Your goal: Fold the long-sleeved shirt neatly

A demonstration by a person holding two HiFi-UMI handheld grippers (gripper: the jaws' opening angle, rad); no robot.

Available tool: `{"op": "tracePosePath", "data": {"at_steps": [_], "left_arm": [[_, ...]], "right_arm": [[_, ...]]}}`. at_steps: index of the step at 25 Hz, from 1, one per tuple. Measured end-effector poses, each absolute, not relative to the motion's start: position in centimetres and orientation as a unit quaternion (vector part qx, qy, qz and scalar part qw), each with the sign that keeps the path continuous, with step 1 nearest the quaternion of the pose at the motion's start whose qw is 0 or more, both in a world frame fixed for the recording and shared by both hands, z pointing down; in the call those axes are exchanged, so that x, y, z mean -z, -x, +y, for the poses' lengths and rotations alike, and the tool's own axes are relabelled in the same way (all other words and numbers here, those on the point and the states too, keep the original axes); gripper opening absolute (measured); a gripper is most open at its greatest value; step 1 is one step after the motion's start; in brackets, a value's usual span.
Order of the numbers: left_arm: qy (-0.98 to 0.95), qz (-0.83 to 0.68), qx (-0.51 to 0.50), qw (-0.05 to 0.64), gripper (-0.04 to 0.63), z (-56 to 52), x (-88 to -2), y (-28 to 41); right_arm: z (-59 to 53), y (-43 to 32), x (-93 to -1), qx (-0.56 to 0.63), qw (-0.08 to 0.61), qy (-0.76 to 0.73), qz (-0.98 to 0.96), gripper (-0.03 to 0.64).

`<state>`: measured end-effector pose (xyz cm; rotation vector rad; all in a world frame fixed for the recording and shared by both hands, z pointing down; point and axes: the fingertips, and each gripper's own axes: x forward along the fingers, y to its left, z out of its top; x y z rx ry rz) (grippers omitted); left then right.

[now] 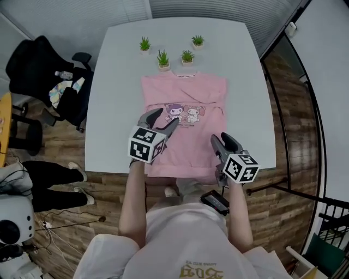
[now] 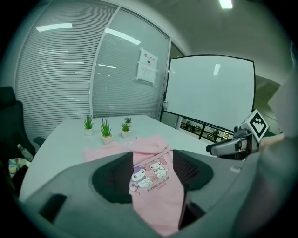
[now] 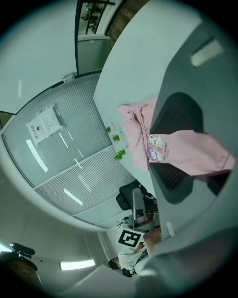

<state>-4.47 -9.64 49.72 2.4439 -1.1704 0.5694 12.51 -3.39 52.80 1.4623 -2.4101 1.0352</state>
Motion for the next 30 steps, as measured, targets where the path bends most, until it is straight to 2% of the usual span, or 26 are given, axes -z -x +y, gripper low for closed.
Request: {"op": "tracePosePath", "data": {"at_steps": [7, 30], "left_arm": [[-0.859, -0.429, -0.2, 0.195, 0.274, -4.5, -50.0, 7.0], [-0.82, -0.419, -0.287, 0.262, 0.258, 9.4, -59.3, 11.9]], "right_arm": [[0.8, -11.6, -52.1, -0.339, 0.067, -0.484, -0.804, 0.187], [12.2, -13.4, -59.8, -0.366, 0.161, -0.505, -0.765, 0.189]]}}
